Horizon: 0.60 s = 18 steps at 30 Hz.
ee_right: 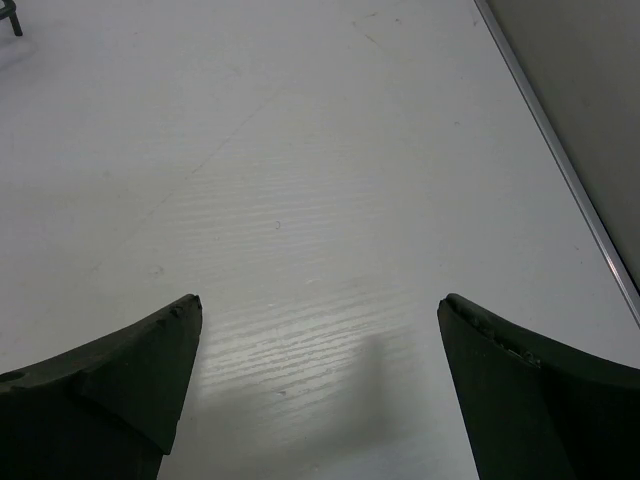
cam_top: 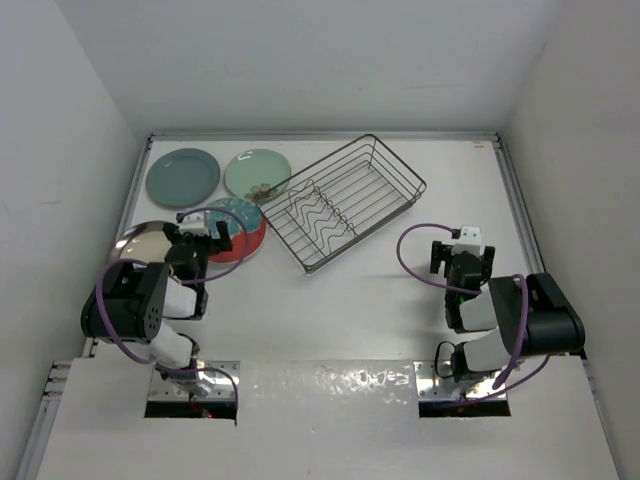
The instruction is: Load the plates into the dish rack
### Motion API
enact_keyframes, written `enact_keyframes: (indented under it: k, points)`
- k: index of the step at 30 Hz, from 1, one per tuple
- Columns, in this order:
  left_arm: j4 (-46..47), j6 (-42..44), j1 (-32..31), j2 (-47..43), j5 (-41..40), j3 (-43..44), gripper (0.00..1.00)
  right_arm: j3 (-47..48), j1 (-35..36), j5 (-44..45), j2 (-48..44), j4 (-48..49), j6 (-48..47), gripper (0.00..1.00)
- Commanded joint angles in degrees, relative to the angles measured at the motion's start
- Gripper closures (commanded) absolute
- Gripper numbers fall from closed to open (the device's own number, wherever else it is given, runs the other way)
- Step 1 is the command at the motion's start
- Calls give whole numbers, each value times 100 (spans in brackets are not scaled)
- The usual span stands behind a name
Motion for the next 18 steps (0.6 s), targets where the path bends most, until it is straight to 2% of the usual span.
enact_keyframes:
  k: [1,3,5,6,7,9,10,11,12,13,14,16,18]
  points:
    - [301,50,-104,-62,-163,29,0,27,25,-1,-20,206,-22,1]
    - [223,-37,-122,-27,-417,107,0,0,25,-10,-29,267,-22,1]
    - [240,-64,-122,-27,-471,99,0,132,25,130,-379,-362,153,1]
    - [266,-64,-122,-18,-463,99,0,141,25,122,-476,-278,6,1]
    - [310,-64,-113,-10,-445,90,0,254,25,130,-712,-1165,31,1]
    - [336,-64,-96,-79,-410,151,0,833,25,374,-1590,-2241,241,1]
    - [-377,-125,-70,-210,-514,291,0,1314,16,377,-1863,-3246,329,1]
    - [-950,-213,-52,-507,-681,814,0,1562,7,290,-2301,-3700,304,1]
    - [-2461,-196,-8,-606,-804,1167,0,1808,7,-33,-2479,-4035,164,1]
    - [-3163,39,1,-624,-692,1589,0,2237,7,-237,-2603,-4570,111,1]
    - [-3719,215,10,-529,-639,2219,0,2433,7,-395,-2787,-4766,32,1]
    - [-4825,358,10,-536,-743,2637,0,3028,7,-633,-2859,-5205,-22,1]
    - [-5208,401,10,-755,-534,2823,0,3417,16,-888,-2815,-5444,-74,1]
